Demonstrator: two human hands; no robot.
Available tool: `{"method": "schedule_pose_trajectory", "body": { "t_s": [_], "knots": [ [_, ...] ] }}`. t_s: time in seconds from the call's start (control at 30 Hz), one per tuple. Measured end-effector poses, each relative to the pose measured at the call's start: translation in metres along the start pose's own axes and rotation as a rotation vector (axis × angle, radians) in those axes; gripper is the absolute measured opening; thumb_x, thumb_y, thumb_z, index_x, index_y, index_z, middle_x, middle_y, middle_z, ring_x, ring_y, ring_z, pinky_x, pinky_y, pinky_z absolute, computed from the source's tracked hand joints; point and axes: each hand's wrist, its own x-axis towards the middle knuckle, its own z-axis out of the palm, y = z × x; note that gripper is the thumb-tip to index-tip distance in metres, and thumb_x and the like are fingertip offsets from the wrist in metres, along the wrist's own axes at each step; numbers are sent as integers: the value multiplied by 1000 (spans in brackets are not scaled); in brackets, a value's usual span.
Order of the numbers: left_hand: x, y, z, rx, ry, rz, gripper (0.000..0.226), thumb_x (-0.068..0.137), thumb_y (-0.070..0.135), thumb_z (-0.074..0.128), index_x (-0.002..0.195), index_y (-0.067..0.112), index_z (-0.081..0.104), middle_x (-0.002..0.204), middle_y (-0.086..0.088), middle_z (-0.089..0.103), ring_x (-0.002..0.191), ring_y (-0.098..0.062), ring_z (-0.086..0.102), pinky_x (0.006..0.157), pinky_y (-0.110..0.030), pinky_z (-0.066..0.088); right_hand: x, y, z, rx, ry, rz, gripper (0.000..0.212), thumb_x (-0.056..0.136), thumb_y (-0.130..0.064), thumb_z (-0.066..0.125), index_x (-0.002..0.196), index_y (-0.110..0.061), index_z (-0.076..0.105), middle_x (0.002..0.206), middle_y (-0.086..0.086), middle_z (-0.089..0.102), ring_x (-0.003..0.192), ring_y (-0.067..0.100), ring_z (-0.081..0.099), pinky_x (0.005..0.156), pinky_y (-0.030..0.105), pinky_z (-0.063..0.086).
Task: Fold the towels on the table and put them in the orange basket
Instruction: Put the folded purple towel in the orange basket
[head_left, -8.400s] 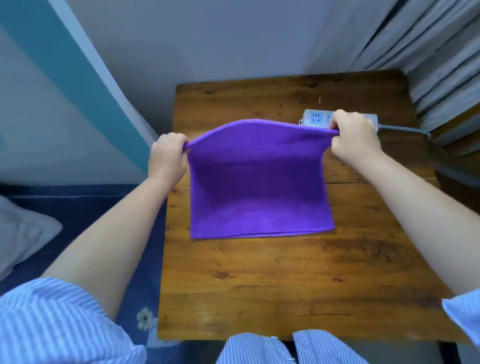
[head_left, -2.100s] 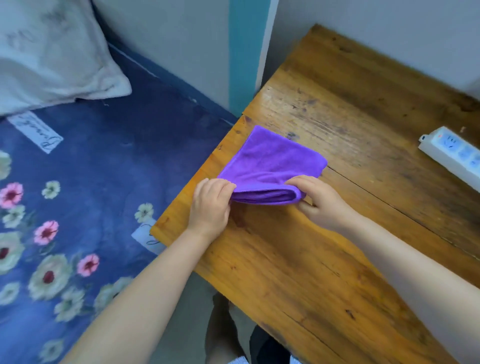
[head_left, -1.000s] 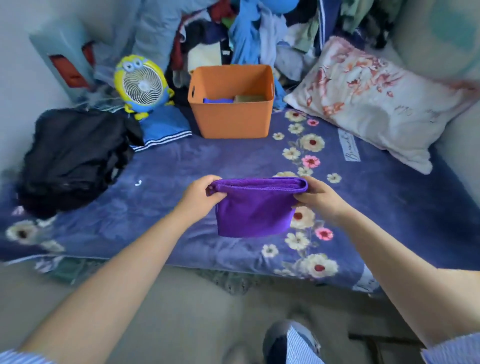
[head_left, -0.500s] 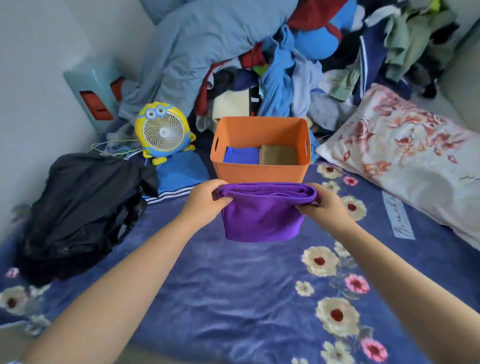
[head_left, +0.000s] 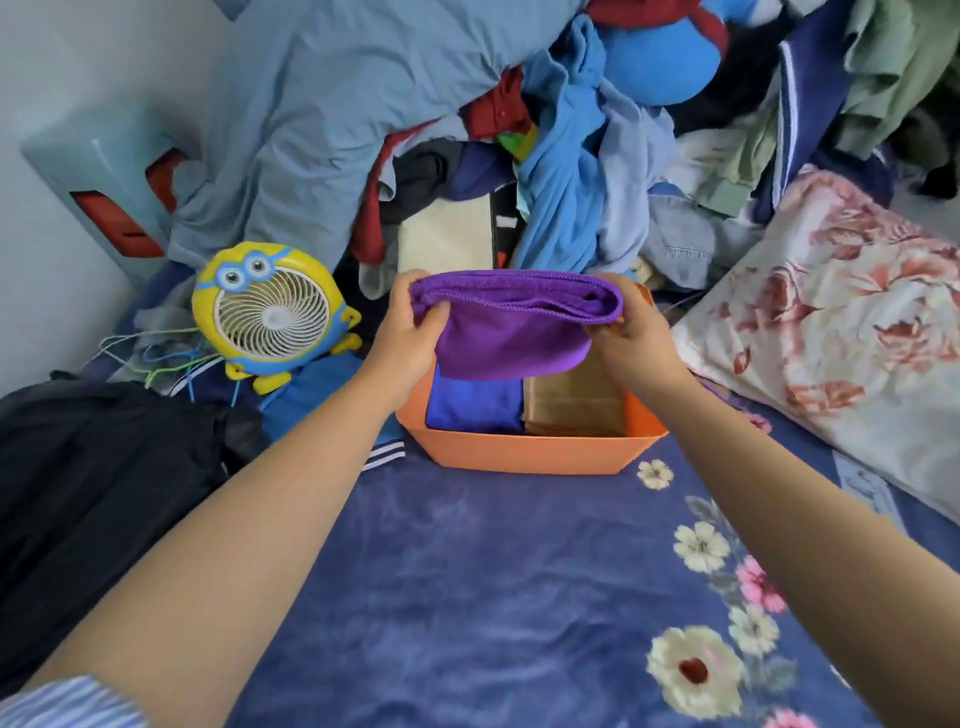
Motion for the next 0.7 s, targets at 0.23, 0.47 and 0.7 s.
{"method": "schedule_pose_trajectory", "body": {
  "t_s": [0.23,0.47,0.7],
  "knots": [
    [60,-80,22,463,-47,-194,33,98,16,38,127,1,34,127,-20,51,113,-35,51,83,-34,38,50,88,61,47,-208,325,33,90,2,47,123,-4,47,107,1,52,101,12,45,84,20,38],
    [101,-158,55,796,-81,-367,31,98,18,37,123,0,38,128,-20,49,116,-39,50,86,-42,41,84,163,115,77,-339,733,34,93,-7,44,127,-9,44,102,6,50,74,12,53,57,23,47],
    [162,-205,90,815,27,-439,36,99,20,36,130,2,34,132,-18,46,120,-36,48,92,-44,40,139,217,141,-217,-282,636,34,94,-19,46,120,2,48,111,19,57,96,27,53,84,38,43]
  ]
}}
